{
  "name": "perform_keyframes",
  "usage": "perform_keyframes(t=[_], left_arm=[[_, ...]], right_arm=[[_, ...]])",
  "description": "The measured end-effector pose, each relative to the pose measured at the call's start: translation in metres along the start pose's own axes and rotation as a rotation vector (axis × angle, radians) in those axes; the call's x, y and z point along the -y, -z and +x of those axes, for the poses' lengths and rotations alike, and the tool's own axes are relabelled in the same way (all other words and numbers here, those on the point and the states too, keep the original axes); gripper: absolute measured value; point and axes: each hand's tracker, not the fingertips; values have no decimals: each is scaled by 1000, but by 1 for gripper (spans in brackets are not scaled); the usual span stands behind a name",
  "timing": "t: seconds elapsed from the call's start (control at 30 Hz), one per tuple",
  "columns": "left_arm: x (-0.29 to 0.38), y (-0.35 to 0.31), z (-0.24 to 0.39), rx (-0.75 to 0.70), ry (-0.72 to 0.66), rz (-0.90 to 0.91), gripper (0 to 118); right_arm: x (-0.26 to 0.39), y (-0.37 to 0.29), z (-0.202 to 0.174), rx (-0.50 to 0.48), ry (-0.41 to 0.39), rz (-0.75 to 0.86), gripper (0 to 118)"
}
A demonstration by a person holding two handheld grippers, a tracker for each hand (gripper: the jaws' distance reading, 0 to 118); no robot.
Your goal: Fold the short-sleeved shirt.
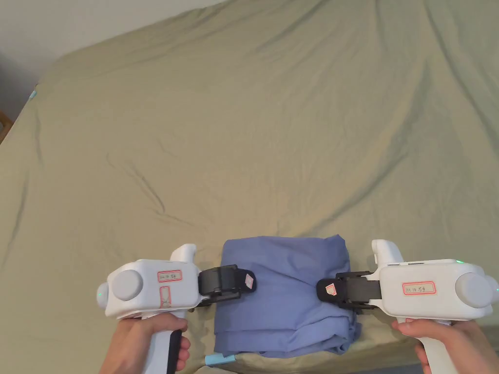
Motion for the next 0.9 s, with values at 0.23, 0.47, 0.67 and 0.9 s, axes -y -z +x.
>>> perform_keyframes(t=[0.23,0.47,0.67,0.9], left_arm=[[-3,10,36,84,46,-64,91],[-1,3,31,105,18,-31,25],[6,-14,53,38,129,9,22],[-1,-50,63,-53,235,30,21]], right_arm=[[0,1,1,-7,-10,3,0],[1,-1,0,-21,-29,17,0],[1,-15,-29,44,-142,94,0],[-5,-48,-85,128,-210,171,0]])
